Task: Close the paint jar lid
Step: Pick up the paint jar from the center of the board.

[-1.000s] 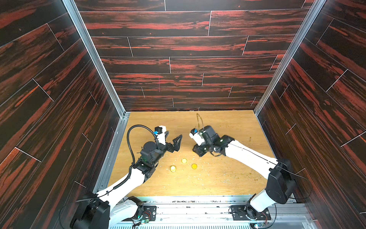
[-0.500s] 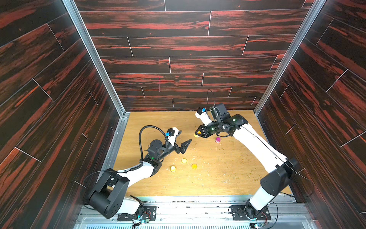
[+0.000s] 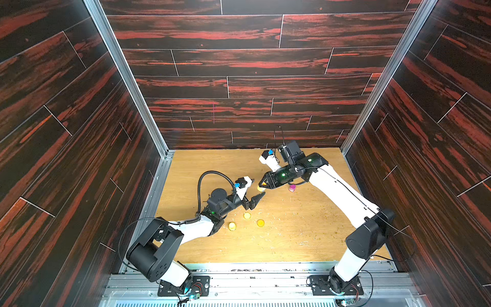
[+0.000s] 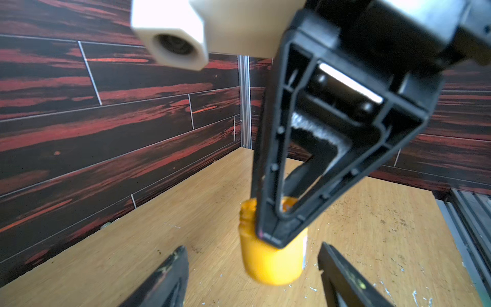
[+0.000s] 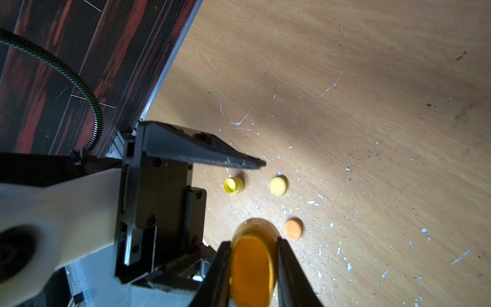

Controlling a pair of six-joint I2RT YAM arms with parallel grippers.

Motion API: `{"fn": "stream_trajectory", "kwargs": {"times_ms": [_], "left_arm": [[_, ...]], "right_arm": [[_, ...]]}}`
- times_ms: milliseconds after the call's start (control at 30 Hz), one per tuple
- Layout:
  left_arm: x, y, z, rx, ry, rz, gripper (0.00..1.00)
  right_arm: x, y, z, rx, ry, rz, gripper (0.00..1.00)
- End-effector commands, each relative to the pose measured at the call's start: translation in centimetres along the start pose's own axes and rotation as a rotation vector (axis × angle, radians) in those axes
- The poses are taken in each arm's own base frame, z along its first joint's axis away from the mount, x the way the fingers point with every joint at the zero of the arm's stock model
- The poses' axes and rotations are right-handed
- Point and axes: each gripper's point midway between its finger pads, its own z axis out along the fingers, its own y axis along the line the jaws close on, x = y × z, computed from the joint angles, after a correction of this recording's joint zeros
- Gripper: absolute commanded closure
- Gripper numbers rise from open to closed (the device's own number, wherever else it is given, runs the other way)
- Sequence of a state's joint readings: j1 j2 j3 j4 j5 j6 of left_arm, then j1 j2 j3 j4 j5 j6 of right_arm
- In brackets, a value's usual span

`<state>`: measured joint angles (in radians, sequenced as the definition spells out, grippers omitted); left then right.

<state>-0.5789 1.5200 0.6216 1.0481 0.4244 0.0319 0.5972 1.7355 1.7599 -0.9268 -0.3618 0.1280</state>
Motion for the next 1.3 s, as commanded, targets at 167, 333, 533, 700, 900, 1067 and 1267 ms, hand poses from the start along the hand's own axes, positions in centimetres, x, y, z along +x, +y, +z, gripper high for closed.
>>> {"fn": "stream_trajectory", "kwargs": {"times_ms": [167, 333, 533, 700, 900, 1067, 1267], "left_arm": [[-1.6, -0.1, 0.7, 0.004, -0.035, 0.046, 0.33], [-0.8, -0.4, 0.5, 0.011, -0.015, 0.038, 0.33], [0.3, -0.6, 0.1, 0.010, 0.009, 0.025, 0.32], [0.7, -0.8, 0.1, 0.021, 0.026, 0.021, 0.32], [0.5, -0.7, 0.1, 0.015, 0.019, 0.021, 0.37], [0.2, -0.7, 0.2, 0.019, 0.017, 0.017, 0.46], [0.3, -0.8, 0.2, 0.024, 0.023, 0.013, 0.52]], "right_arm": [[0.9, 0.6, 0.0, -0.030, 0.013, 0.016, 0.74], [0.5, 0.6, -0.3, -0.017, 0.003, 0.011, 0.74], [0.1, 0.8, -0.6, -0.022, -0.001, 0.010, 0.74], [-0.1, 1.0, -0.8, -0.023, -0.005, 0.008, 0.74], [0.3, 1.0, -0.4, -0.036, 0.010, 0.018, 0.74], [0.6, 1.0, -0.3, -0.041, 0.015, 0.020, 0.74], [0.9, 1.2, -0.3, -0.051, 0.021, 0.020, 0.74]]}}
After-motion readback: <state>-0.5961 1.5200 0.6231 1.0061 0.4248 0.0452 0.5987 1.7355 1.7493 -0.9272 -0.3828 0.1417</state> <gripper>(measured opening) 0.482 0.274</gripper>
